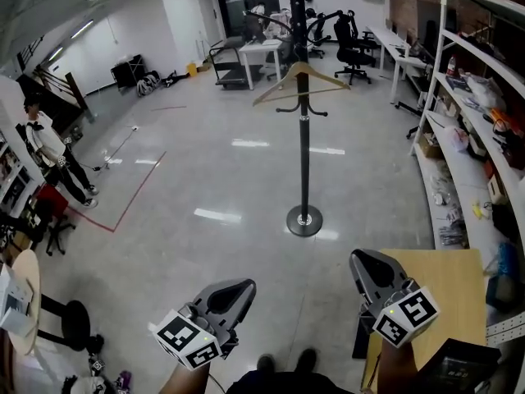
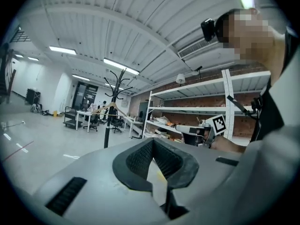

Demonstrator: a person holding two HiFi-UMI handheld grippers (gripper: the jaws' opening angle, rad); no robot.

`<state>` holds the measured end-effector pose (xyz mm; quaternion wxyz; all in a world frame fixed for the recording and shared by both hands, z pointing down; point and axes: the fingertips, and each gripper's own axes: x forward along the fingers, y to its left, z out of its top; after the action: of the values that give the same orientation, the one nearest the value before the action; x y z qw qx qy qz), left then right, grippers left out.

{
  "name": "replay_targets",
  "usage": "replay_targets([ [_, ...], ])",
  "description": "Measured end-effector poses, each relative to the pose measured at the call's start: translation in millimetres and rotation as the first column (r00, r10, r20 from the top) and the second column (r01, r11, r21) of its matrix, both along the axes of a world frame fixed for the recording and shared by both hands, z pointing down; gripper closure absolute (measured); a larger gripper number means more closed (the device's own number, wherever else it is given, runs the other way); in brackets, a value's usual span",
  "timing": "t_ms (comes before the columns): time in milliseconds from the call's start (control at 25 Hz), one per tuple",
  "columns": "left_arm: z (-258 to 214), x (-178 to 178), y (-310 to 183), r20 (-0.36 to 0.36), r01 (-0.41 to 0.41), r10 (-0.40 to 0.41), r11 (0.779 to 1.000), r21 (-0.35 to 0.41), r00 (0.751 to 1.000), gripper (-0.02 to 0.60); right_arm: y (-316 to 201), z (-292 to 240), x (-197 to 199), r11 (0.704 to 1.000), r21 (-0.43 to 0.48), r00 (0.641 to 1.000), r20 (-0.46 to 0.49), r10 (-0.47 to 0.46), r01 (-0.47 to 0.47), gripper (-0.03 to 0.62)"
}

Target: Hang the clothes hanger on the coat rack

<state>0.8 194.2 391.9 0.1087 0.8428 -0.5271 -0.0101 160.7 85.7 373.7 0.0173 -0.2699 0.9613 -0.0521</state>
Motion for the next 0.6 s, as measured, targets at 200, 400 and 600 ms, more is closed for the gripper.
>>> replay_targets([
  [200,0,-8,40,-0.034,-0.013,0.014,1.0,0.024,0.999,0.581,47,1,-14,1.0,0.013,1.0,-0.016,-0.01,0.01,0.586],
  [400,8,-24,106,-0.059,-0.038,0.041,0.998,0.041,0.997,0.581,111,1,-29,0.999,0.03,0.999,-0.024,0.021,-0.02,0.586],
  [600,27,-57,170,-0.1,-0.031,0.032,0.999,0.01,0.995,0.581,179,16,-45,0.998,-0.006,0.997,-0.038,0.067,-0.067,0.586],
])
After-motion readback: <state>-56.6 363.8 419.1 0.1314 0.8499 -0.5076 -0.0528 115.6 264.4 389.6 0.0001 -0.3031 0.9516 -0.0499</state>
